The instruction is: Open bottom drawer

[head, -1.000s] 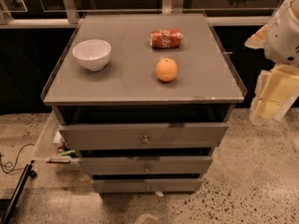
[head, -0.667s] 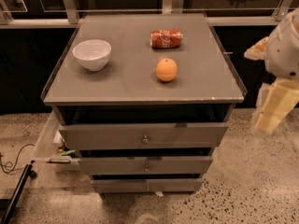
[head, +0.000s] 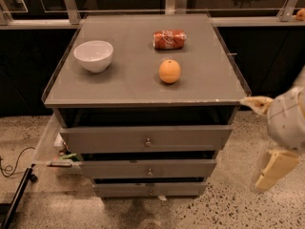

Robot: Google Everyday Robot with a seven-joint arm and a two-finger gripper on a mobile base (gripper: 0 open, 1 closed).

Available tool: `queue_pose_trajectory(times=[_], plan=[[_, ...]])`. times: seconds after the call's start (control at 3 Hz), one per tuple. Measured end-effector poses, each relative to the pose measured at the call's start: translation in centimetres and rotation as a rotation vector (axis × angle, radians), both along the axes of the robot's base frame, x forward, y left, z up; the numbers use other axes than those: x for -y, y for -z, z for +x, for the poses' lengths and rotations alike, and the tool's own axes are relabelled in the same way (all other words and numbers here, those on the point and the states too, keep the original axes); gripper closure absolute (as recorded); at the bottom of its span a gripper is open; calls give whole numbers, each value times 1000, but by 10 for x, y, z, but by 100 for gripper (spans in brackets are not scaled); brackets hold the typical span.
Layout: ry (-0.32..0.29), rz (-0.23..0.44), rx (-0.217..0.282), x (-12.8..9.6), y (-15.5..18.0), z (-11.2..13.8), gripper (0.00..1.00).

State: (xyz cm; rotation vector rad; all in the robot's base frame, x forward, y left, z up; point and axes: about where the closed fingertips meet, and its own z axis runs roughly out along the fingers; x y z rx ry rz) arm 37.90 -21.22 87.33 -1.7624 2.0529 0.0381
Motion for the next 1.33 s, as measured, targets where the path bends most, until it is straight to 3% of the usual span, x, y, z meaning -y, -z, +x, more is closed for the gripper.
queue_pose_trajectory(times=[0.33,0.67,1.0,1.33], plan=[[-15,108,48,8,55,3,0],[-17,176,73,7,115,26,0],[-17,176,72,7,115,26,0],[-29,221,18,-7,147,21,0]])
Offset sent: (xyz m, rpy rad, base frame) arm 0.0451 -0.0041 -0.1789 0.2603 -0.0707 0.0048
